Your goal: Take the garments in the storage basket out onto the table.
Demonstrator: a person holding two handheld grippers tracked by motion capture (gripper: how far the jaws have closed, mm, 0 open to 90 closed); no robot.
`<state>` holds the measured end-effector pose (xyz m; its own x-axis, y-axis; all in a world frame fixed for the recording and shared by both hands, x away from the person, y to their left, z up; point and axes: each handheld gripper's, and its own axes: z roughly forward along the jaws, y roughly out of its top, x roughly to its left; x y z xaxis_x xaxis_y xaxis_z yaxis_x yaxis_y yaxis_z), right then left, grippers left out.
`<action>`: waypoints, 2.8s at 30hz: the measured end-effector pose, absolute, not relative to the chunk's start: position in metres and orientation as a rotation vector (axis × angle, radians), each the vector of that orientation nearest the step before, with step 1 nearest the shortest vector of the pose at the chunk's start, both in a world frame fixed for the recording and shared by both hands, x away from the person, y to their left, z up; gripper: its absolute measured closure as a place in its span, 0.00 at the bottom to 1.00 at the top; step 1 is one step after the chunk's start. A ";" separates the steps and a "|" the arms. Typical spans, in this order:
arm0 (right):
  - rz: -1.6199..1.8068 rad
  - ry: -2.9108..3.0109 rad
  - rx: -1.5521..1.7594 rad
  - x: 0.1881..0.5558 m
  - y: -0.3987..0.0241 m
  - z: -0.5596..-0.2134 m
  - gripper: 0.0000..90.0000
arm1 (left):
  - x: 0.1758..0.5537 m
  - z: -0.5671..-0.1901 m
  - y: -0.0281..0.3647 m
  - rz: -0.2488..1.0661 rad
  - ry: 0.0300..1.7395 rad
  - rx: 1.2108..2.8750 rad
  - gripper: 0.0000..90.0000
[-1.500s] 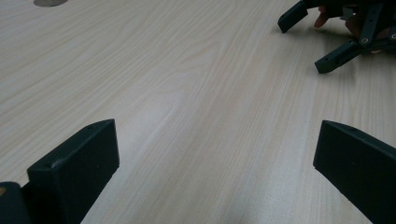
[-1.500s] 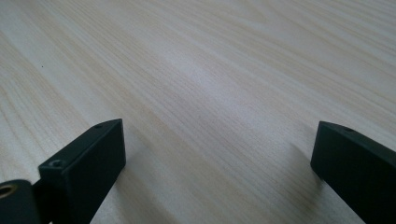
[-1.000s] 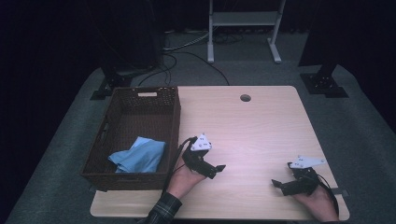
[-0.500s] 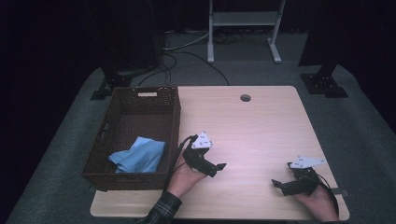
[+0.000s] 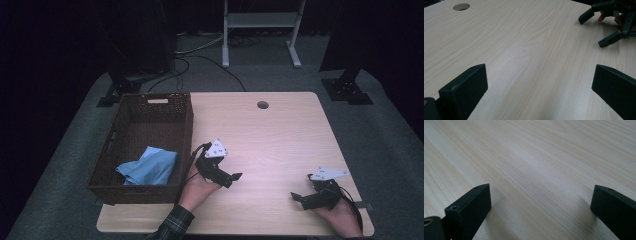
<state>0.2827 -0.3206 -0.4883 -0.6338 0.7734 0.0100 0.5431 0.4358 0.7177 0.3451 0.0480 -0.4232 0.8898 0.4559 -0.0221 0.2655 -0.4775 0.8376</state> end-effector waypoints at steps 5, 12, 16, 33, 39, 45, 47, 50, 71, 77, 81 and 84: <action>1.010 2.373 1.129 0.283 -0.321 -0.488 0.02 | 0.346 -0.421 0.048 0.256 0.517 2.104 0.00; 1.010 2.372 1.128 0.283 -0.321 -0.488 0.02 | 0.348 -0.417 0.046 0.256 0.525 2.102 0.00; 1.010 2.372 1.128 0.283 -0.321 -0.488 0.02 | 0.349 -0.414 0.046 0.262 0.530 2.092 0.00; 1.011 2.372 1.130 0.283 -0.321 -0.488 0.02 | 0.348 -0.404 0.048 0.271 0.528 2.077 0.00; 1.010 2.372 1.129 0.283 -0.321 -0.488 0.02 | 0.348 -0.398 0.047 0.284 0.521 2.075 0.00; 1.011 2.372 1.129 0.283 -0.321 -0.488 0.02 | 0.348 -0.392 0.049 0.293 0.521 2.060 0.00; 1.011 2.372 1.130 0.283 -0.321 -0.488 0.02 | 0.347 -0.391 0.050 0.293 0.523 2.056 0.00; 1.011 2.372 1.131 0.283 -0.321 -0.488 0.02 | 0.348 -0.389 0.051 0.290 0.523 2.046 0.00; 1.011 2.371 1.129 0.283 -0.321 -0.488 0.02 | 0.359 -0.376 0.054 0.307 0.489 2.049 0.00; 1.011 2.372 1.130 0.283 -0.321 -0.488 0.02 | 0.362 -0.371 0.059 0.299 0.484 2.026 0.00; 1.011 2.372 1.131 0.283 -0.321 -0.488 0.02 | 0.364 -0.369 0.062 0.285 0.479 2.009 0.00; 1.011 2.372 1.131 0.283 -0.321 -0.488 0.02 | 0.366 -0.368 0.062 0.283 0.479 2.004 0.00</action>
<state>0.2828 -0.3206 -0.4883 -0.6329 0.7741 0.0111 0.5440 0.4345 0.7179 0.3658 0.0623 -0.3681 0.8936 0.4489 -0.0059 0.2112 -0.4087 0.8879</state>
